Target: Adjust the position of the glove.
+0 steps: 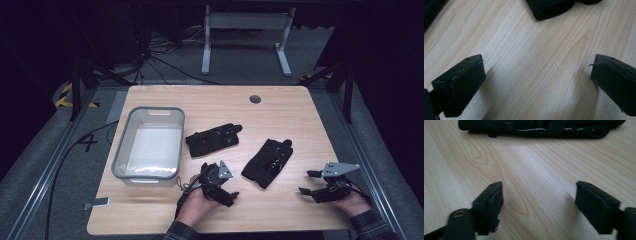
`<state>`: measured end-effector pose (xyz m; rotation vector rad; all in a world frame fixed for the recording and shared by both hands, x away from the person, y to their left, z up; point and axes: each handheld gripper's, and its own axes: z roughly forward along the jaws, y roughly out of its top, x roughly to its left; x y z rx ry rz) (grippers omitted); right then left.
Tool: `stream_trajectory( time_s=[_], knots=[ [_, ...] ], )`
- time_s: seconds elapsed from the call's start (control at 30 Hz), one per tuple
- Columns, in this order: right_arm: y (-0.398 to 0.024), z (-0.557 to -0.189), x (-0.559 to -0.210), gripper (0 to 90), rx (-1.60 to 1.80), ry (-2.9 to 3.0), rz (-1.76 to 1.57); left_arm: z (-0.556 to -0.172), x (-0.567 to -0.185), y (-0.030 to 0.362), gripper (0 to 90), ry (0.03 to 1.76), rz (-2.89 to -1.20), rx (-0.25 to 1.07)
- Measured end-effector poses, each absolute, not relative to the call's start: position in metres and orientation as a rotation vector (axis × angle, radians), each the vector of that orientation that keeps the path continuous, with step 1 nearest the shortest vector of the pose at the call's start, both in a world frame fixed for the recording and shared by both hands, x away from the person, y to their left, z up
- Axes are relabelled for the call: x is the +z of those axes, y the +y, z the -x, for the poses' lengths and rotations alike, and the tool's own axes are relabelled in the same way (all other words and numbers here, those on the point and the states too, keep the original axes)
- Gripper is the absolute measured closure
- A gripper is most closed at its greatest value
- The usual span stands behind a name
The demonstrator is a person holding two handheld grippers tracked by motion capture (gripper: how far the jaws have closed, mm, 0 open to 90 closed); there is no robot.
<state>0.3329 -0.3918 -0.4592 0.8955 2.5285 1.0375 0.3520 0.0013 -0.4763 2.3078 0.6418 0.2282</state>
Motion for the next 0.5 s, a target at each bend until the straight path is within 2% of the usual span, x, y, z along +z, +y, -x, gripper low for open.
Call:
stream_trajectory(
  time_s=[0.17,0.2,0.3,0.47,0.5],
  knots=[
    [-0.383,-0.334,-0.451,52.4,1.095,2.556,-0.852,-0.352,-0.476,0.001,0.0,0.642,-2.308,0.228],
    [-0.383,-0.334,-0.451,52.4,1.095,2.556,-0.852,-0.352,-0.476,0.001,0.0,0.642,-2.308,0.228],
    [-0.376,-0.336,-0.448,66.8,1.113,2.585,-0.817,-0.352,-0.476,0.001,0.0,0.642,-2.307,0.226],
    [-0.370,-0.340,-0.444,83.2,1.144,2.606,-0.815,-0.352,-0.476,0.001,0.0,0.641,-2.307,0.226],
    [-0.368,-0.342,-0.442,89.2,1.168,2.603,-0.816,-0.352,-0.476,0.001,0.0,0.641,-2.307,0.226]
  ],
)
